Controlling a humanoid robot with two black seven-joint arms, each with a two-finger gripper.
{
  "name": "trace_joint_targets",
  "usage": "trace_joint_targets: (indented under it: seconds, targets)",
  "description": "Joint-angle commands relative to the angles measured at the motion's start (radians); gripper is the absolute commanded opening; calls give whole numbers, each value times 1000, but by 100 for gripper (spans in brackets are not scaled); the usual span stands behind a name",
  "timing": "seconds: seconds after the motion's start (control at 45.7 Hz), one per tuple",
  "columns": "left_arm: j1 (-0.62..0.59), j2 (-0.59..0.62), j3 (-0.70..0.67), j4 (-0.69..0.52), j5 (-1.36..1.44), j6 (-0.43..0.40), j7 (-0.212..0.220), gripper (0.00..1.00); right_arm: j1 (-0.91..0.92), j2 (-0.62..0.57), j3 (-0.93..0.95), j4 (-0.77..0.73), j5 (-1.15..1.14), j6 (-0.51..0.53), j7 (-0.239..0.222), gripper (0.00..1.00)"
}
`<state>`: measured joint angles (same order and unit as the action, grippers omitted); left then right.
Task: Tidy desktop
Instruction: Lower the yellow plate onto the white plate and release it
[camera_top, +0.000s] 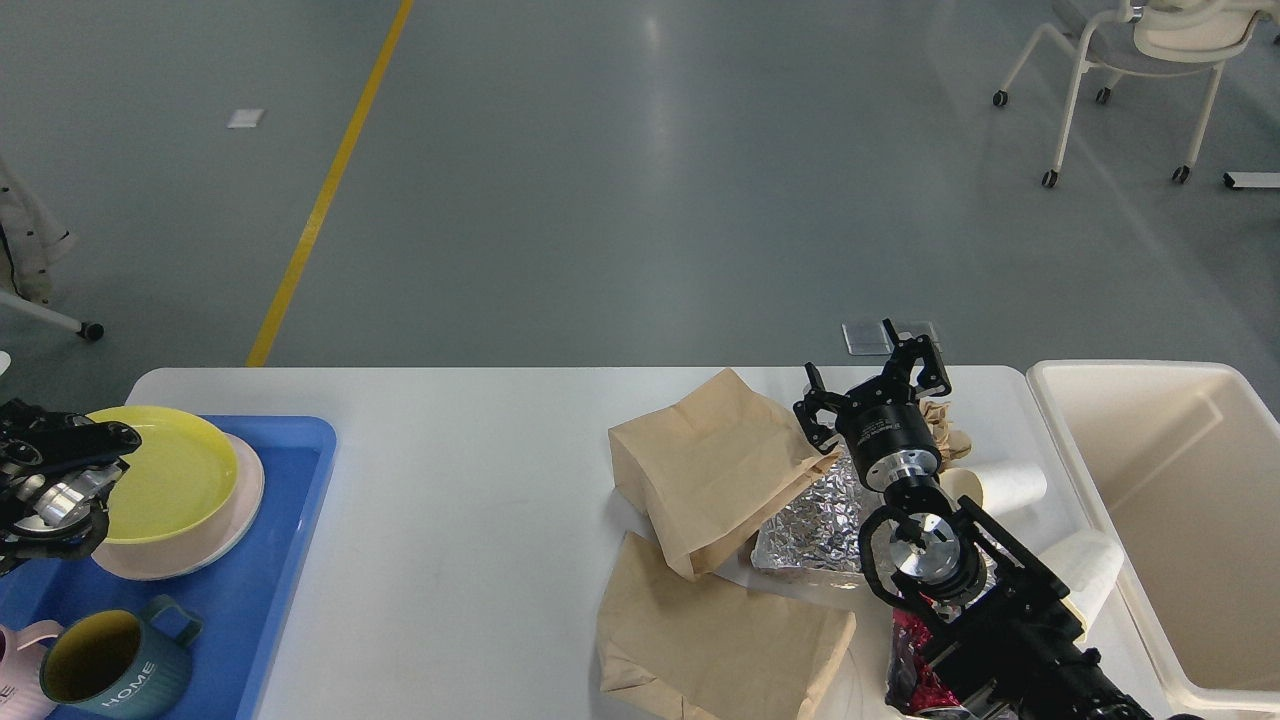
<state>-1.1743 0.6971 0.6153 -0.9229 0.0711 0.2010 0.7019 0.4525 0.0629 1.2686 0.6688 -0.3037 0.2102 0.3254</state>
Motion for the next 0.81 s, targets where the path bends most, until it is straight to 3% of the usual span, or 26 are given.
trace_joint_targets:
  seconds: [0.0, 0.153, 0.219, 0.328, 0.35, 0.372, 0.438, 0.657, 0.788]
  targets:
    - [8, -24, -11, 4, 1, 0, -1, 0, 0, 0, 0, 0, 0, 0, 0, 100]
    - [19, -39, -12, 3, 1, 0, -1, 0, 0, 0, 0, 0, 0, 0, 0, 100]
    - [22, -39, -11, 3, 1, -2, 1, 5, 0, 0, 0, 0, 0, 0, 0, 100]
    - [21, -31, -12, 4, 1, -2, 1, 24, 0, 0, 0, 0, 0, 0, 0, 100]
    - [16, -31, -12, 4, 1, -2, 1, 29, 0, 0, 0, 0, 0, 0, 0, 100]
    - [13, -28, -11, 4, 1, -2, 1, 42, 0, 0, 0, 0, 0, 0, 0, 100]
    - [10, -27, -11, 6, 1, 0, 1, 54, 0, 0, 0, 0, 0, 0, 0, 100]
    - [5, -5, -12, 35, -1, 0, 1, 83, 0, 0, 0, 0, 0, 0, 0, 100]
    - [-11, -5, -17, 49, -2, -2, 1, 93, 0, 0, 0, 0, 0, 0, 0, 100]
